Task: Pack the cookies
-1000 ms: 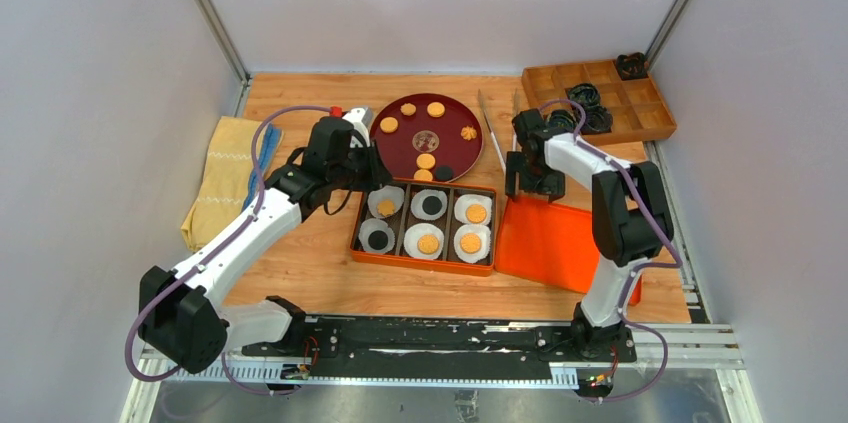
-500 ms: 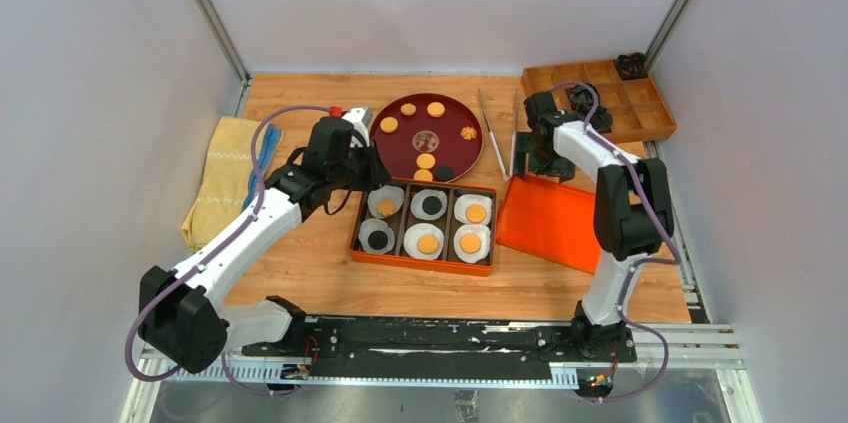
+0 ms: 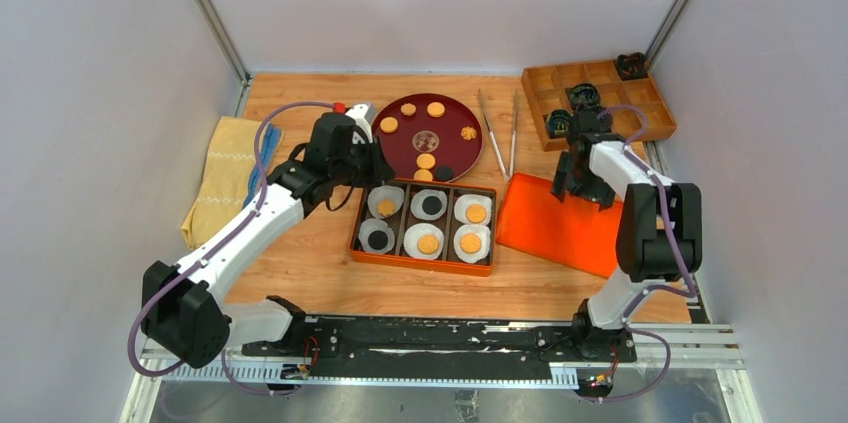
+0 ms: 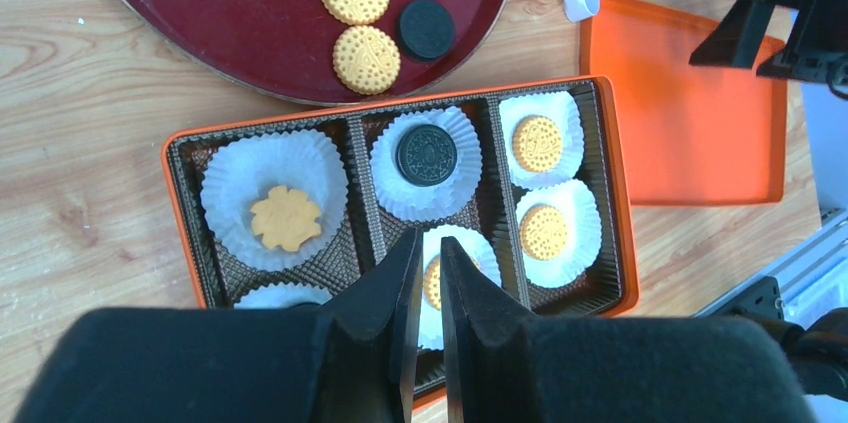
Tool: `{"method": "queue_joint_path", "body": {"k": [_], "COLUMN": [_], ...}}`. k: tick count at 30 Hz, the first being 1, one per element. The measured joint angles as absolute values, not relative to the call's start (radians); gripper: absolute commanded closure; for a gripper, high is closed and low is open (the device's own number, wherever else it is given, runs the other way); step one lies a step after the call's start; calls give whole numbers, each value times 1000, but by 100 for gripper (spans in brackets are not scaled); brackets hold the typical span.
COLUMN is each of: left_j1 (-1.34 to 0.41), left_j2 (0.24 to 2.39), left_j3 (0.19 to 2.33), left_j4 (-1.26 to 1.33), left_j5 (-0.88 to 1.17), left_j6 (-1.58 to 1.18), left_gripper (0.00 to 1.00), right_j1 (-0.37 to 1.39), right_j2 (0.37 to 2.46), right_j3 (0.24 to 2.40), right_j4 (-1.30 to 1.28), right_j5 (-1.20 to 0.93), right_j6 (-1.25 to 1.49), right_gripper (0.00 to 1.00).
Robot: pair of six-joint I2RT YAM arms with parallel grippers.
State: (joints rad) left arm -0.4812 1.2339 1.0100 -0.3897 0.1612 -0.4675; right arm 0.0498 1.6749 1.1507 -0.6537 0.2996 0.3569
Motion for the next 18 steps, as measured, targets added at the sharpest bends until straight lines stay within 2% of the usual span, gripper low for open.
{"method": "queue_joint_path", "body": {"k": [9,18], "left_j1": [-481,-481], "left_j2": [1232,1234], "left_j3": [1010,1010], "left_j4": [-373,-361], "left_j5": [184,205], "left_j6": [-473,-483], "left_gripper": [82,81], "right_j1": [-139,-254], "right_j2": [1530,1428], "right_j3": [923,882], "right_j4": [-658,-662], "right_j5": [334,397], "right_j6": [480,498], "right_gripper": [9,9]}}
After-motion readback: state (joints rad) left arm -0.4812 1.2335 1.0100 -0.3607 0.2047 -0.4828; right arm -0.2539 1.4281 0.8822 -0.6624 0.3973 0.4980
